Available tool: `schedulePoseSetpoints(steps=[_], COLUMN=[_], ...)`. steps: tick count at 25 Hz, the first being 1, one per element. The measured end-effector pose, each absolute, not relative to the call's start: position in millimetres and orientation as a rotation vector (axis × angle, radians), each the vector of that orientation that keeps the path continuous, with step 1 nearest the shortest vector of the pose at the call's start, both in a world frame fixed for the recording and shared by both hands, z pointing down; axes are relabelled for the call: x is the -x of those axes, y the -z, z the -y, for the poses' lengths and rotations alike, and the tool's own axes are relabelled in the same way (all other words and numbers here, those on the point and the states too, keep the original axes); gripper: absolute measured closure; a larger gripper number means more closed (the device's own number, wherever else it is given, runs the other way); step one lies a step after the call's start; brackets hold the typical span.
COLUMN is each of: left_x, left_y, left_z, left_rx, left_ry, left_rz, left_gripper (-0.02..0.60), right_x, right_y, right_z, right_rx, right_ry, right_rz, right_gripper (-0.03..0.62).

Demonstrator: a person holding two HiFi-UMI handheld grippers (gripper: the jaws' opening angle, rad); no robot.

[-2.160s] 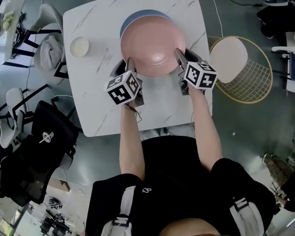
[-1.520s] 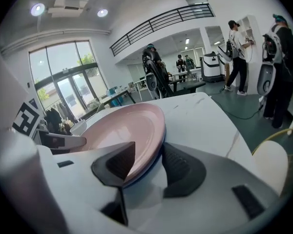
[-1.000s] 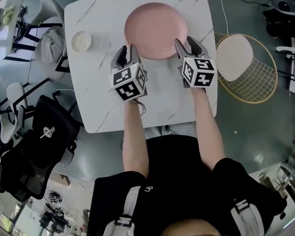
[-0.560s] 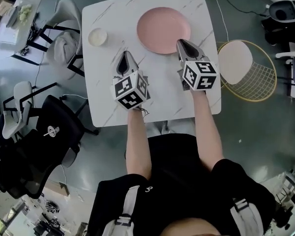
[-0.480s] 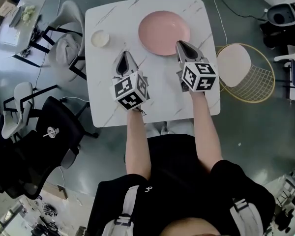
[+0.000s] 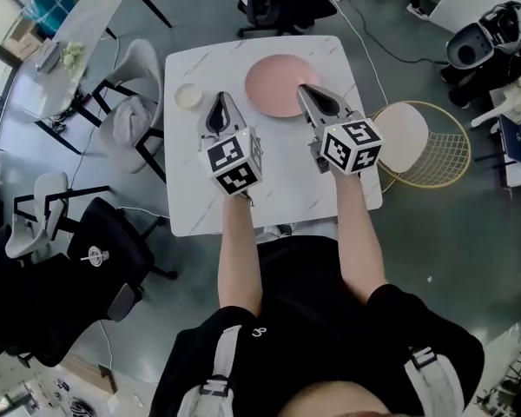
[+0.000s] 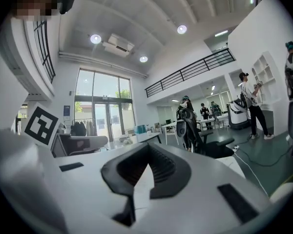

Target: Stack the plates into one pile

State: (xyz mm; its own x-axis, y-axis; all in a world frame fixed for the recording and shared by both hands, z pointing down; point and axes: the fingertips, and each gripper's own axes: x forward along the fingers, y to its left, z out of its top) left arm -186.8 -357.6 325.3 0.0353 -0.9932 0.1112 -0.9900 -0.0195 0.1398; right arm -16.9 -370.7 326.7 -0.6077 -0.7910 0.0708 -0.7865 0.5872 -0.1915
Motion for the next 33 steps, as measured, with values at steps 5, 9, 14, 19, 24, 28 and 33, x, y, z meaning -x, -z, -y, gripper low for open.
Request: schedulePoseSetpoints(steps=[5, 9, 14, 19, 24, 28, 33], left_x=[167.0, 154.8, 148.0, 150.1, 151.8, 154.6, 158.0], left_y=[-300.8, -294.2, -292.0, -294.3, -293.3, -298.4, -304.5], left_z=[350.0, 348.1, 344.0, 344.6, 344.5, 346.9, 347.3], left_rx=[-2.233, -2.279, -2.301, -2.300, -2.305, -2.309, -2.295], left_ry=[0.045, 0.042, 0.046, 0.036, 0.042, 0.031, 0.037], left_rz=[2.039, 2.033, 1.980, 1.971, 1.971, 1.953, 1.923], left_gripper=[0.566, 0.566, 0.566, 0.566, 0.566, 0.566, 0.566], right_x=[1.3, -4.1, -12.2, -11.4, -5.6, 1.1, 2.5], right_y=[-301.8, -304.6, -302.2, -297.6, -294.6, -292.9, -295.6], right_z=[360.7, 355.0, 348.4, 348.5, 346.9, 348.0, 348.2], right_rx=[1.445, 1.514, 1.559, 1.565, 1.544, 1.515, 1.521], right_ry=[0.232, 0.156, 0.144, 0.115, 0.075, 0.057, 0.059], right_rz=[-2.743, -2.782, -2.771, -2.755, -2.771, -2.775, -2.780], right_gripper=[0.588, 0.588, 0.588, 0.588, 0.589, 0.589, 0.588])
